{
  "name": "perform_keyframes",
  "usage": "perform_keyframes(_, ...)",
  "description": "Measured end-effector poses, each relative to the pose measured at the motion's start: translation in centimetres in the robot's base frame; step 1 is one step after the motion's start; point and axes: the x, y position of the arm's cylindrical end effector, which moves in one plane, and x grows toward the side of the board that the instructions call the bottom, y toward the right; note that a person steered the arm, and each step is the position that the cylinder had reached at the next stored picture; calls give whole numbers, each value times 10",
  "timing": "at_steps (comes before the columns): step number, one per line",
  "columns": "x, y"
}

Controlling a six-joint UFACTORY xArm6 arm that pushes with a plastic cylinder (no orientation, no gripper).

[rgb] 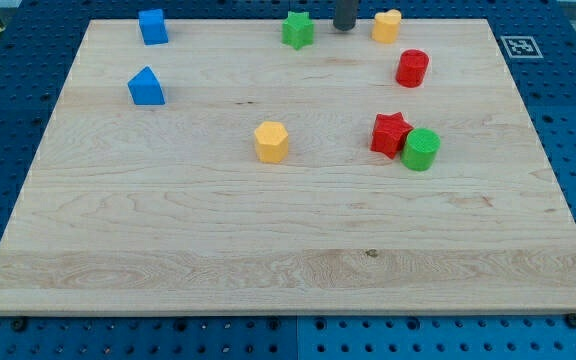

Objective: Nudge the yellow heart down a bit

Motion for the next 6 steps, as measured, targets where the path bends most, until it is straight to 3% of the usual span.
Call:
perform_keyframes(5,4,72)
perform_keyframes(6,5,47)
